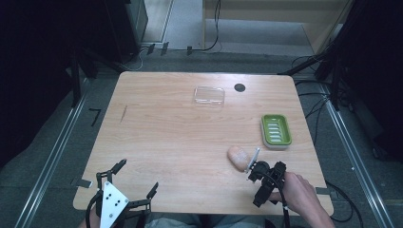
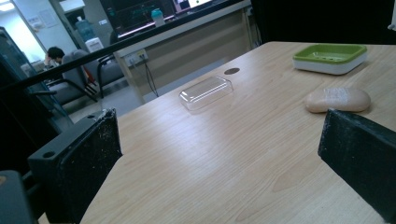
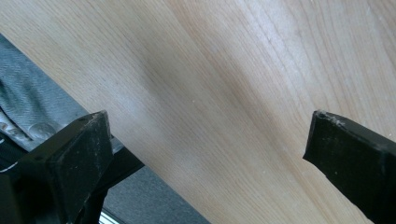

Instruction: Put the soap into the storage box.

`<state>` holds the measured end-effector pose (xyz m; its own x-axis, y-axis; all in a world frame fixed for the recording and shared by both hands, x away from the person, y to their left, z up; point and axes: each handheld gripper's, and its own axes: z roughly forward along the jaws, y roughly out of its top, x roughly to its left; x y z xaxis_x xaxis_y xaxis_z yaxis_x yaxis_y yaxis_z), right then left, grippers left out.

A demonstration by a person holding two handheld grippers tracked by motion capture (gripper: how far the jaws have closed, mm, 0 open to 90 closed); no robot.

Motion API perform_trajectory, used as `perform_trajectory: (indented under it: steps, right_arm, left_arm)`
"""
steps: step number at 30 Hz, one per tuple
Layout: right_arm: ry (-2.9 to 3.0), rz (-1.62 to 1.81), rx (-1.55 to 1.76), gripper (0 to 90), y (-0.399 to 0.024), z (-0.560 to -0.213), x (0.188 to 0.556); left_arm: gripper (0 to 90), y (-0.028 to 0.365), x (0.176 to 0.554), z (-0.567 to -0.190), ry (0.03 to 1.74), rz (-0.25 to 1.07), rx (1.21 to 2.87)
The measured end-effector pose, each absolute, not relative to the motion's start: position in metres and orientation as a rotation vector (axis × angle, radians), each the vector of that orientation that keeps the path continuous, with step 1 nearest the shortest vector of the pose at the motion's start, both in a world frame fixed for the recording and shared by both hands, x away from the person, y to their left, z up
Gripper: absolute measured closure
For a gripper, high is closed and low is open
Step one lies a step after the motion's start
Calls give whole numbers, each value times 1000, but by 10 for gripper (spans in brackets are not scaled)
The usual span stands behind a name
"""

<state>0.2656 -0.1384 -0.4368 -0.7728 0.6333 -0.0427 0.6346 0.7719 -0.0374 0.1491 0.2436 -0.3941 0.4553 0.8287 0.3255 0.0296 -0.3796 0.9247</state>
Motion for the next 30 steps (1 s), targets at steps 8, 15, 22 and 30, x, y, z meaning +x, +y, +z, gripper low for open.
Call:
perform_trajectory:
  steps: [8,15,22,30]
  right_arm:
    - [2929,-70,1035,10,-132,-434,269]
    - [2925,-73,1028,10,-128,-432,273]
    - [2927,-55,1031,10,-123,-430,277]
    - [2930,-36,1026,7,-117,-429,285]
  left_arm:
    - [0,243,149,-394,739,1045,1746]
    - [0,244,149,-394,739,1045,1746]
    - [0,244,149,-394,739,1046,1745]
    - [0,244,149,-394,740,1045,1745]
